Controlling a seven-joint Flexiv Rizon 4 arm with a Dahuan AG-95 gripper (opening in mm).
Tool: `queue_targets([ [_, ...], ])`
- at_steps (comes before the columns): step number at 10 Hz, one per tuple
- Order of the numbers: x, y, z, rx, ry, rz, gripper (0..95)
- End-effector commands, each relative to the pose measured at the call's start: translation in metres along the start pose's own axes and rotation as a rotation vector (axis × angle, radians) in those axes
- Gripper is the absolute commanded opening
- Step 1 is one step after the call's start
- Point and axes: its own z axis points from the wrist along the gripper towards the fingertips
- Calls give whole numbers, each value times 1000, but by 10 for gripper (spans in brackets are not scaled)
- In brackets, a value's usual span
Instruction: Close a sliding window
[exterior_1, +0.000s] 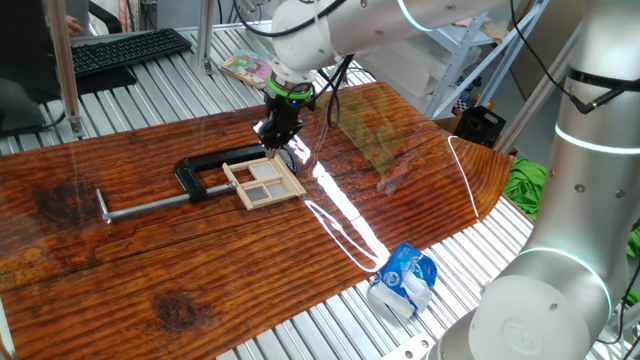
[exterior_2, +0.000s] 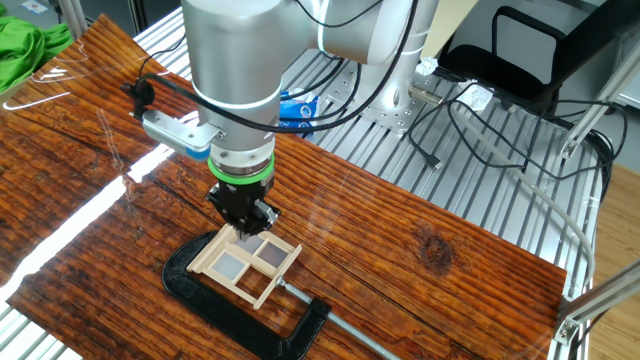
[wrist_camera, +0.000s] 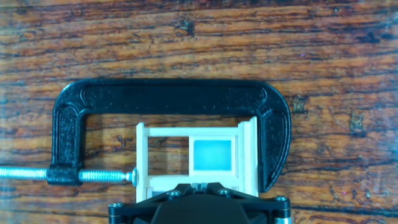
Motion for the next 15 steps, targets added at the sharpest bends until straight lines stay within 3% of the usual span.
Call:
queue_targets([
  [1, 0, -1, 0, 27, 3, -14, 0],
  [5, 0, -1, 0, 36, 2, -16, 0],
  [15, -14, -6, 39, 24, 7, 12, 0],
])
